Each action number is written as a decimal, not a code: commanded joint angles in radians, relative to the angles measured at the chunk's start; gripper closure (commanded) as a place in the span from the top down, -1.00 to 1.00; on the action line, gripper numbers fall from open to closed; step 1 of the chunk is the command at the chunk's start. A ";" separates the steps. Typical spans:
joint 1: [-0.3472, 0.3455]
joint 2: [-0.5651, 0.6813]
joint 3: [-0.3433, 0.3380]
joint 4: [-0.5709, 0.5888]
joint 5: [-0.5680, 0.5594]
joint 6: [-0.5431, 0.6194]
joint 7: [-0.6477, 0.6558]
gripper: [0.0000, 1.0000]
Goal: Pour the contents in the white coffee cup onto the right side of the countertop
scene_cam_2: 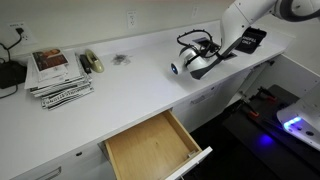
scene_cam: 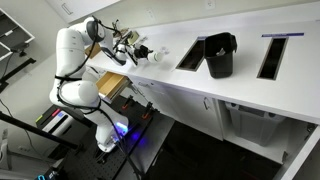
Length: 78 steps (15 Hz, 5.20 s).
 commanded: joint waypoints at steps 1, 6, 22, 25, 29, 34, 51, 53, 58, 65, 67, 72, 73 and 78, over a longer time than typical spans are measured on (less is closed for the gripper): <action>0.020 0.024 -0.017 0.045 -0.002 -0.052 -0.056 -0.98; 0.025 0.042 -0.026 0.062 -0.008 -0.072 -0.089 -0.98; -0.021 -0.117 0.016 -0.075 0.037 -0.005 -0.031 -0.98; -0.048 -0.219 0.044 -0.172 0.068 0.074 -0.001 -0.98; -0.078 -0.367 0.068 -0.312 0.131 0.232 0.108 -0.98; -0.079 -0.577 0.068 -0.487 0.156 0.393 0.225 -0.98; -0.244 -1.015 -0.096 -0.807 0.055 1.344 0.317 -0.98; -0.273 -1.041 -0.128 -0.828 0.038 1.448 0.314 -0.98; -0.285 -1.024 -0.128 -0.811 0.063 1.449 0.290 -0.92; -0.326 -0.999 -0.229 -0.768 0.466 1.534 -0.093 -0.98; -0.347 -0.985 -0.259 -0.740 0.640 1.530 -0.267 -0.98; -0.388 -0.885 -0.273 -0.645 1.050 1.523 -0.609 -0.98; -0.394 -0.859 -0.271 -0.619 1.104 1.511 -0.645 -0.98; -0.396 -0.710 -0.287 -0.490 1.090 1.512 -0.580 -0.98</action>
